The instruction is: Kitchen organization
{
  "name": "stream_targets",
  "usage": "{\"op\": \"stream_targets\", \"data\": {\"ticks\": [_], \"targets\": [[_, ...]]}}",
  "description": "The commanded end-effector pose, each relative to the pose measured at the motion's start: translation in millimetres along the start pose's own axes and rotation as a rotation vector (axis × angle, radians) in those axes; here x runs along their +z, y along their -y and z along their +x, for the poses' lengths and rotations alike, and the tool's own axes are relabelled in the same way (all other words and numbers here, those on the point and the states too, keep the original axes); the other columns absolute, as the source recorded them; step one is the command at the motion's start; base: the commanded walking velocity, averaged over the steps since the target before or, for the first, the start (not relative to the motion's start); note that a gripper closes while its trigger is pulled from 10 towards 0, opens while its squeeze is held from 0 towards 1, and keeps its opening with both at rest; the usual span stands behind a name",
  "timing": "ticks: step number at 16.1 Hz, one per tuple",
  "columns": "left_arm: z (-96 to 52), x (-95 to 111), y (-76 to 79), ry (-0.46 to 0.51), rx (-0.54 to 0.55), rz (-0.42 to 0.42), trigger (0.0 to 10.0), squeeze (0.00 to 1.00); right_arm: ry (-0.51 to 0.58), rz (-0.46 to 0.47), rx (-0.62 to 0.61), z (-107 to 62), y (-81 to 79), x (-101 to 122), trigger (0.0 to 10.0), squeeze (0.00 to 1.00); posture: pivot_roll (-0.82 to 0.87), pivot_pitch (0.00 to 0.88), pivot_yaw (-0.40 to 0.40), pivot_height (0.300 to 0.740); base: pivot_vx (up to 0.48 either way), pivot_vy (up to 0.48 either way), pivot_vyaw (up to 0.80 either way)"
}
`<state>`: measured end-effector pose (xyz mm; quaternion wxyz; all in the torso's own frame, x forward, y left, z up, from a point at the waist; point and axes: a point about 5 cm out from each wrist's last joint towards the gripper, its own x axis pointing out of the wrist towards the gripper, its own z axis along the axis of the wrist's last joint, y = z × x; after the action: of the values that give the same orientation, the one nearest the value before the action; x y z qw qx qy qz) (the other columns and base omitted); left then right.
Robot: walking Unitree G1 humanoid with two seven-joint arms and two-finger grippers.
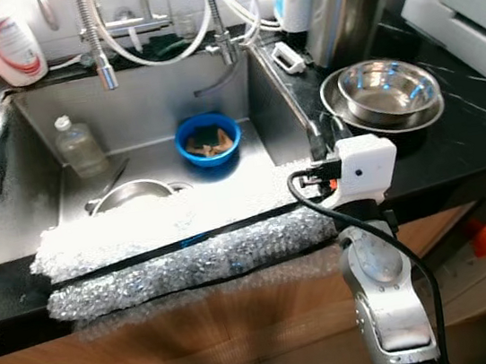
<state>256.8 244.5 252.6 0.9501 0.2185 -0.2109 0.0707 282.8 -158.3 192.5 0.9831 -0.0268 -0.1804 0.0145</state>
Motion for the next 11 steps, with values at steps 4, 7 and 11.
{"op": "stream_targets", "data": {"ticks": [4, 7, 11], "targets": [[-32.6, 0.4, -9.1, -0.042, 0.012, 0.026, 10.0, 0.0, -0.007, -0.016, -0.018, -2.5, 11.2, -0.1, 10.0, 0.0, 0.07, 0.132, -0.025, 0.74, 0.0, 0.0, 0.0], [-48.5, -34.3, 2.7, -0.142, -0.006, 0.008, 10.0, 0.0, -0.007, -0.022, -0.036, 0.6, 13.8, -3.9, 10.0, 0.0, 0.06, 0.08, -0.018, 0.74, 0.0, 0.0, 0.0], [-45.9, -34.9, 5.3, -0.138, 0.0, -0.001, 10.0, 0.0, 0.005, -0.028, -0.045, 5.7, 17.2, -1.0, 10.0, 0.0, 0.06, 0.075, -0.018, 0.74, 0.0, 0.0, 0.0]]}}
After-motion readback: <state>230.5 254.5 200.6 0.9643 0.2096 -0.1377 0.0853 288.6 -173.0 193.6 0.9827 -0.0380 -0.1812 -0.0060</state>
